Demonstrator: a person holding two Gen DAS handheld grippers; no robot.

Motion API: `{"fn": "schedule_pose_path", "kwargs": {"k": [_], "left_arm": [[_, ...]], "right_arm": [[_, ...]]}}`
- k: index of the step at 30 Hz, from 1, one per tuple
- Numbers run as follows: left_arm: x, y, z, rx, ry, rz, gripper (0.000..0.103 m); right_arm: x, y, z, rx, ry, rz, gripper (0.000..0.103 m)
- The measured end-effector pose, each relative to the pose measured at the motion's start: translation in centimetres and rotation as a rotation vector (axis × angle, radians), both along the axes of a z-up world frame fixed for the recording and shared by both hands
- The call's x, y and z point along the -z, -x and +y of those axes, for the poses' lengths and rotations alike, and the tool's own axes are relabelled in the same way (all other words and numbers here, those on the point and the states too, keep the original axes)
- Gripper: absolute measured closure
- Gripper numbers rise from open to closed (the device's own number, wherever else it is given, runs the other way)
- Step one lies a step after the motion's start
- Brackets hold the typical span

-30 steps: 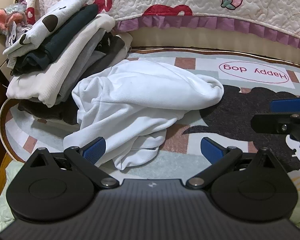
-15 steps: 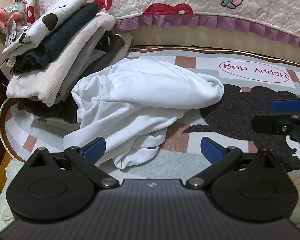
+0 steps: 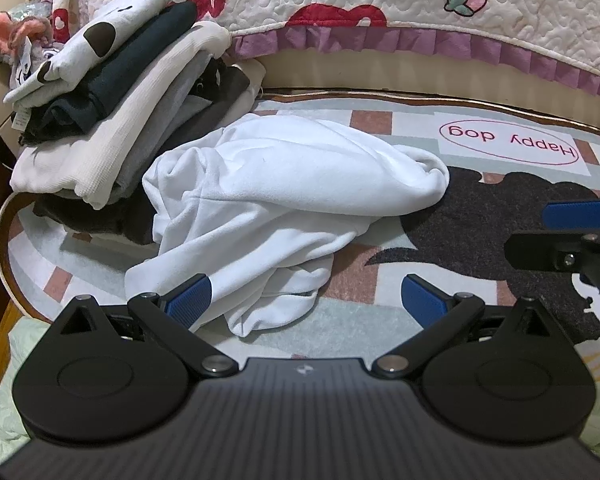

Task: Fold clothes
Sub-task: 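Grasp the white T-shirt edge with the left gripper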

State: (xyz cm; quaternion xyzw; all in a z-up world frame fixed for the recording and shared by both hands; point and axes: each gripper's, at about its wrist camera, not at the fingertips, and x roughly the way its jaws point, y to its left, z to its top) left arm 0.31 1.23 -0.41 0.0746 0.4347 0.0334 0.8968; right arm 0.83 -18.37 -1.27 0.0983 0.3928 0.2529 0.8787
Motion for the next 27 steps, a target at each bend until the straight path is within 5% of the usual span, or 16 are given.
{"fn": "schedule_pose_path", "kwargs": {"k": [9,13,17,18,19,20,24,27], "left_arm": [[1.8,-0.2,5.1,-0.091,0.081,-0.1,0.001],[3.1,-1.0,8.3,-0.136,0.109,-0.084,0.04],[3.8,-1.5,10.6,-0.137,0.165,-0.074,0.04],[3.6,-1.4,10.9,-0.133,0.169,-0.089,0.04],[3.5,-1.4,11.2,-0.133,0.172,-0.112,0.04],[3.4,-1.3,11.6,-0.133,0.174,-0.135,0.038],[3.7,-1.5,12.6,-0.116,0.155,-0.22,0.027],[5.0,-2.7,12.7,0.004,0.187,-0.237,0.01]], "right_arm": [[1.9,-0.3,0.4,0.009,0.046,-0.051,0.033],[2.9,-0.2,1.4,-0.057,0.046,-0.054,0.034],[3.5,-0.2,2.4,-0.084,0.012,-0.063,0.051],[3.6,-0.4,2.7,-0.085,0.003,-0.063,0.059],[3.6,-0.5,3.1,-0.087,0.002,-0.07,0.08],[3.5,-0.5,3.5,-0.09,0.005,-0.08,0.086],[3.3,-0.6,5.2,-0.096,0.009,-0.105,0.089],[3.5,-0.7,5.9,-0.078,-0.007,-0.072,0.084]]}}
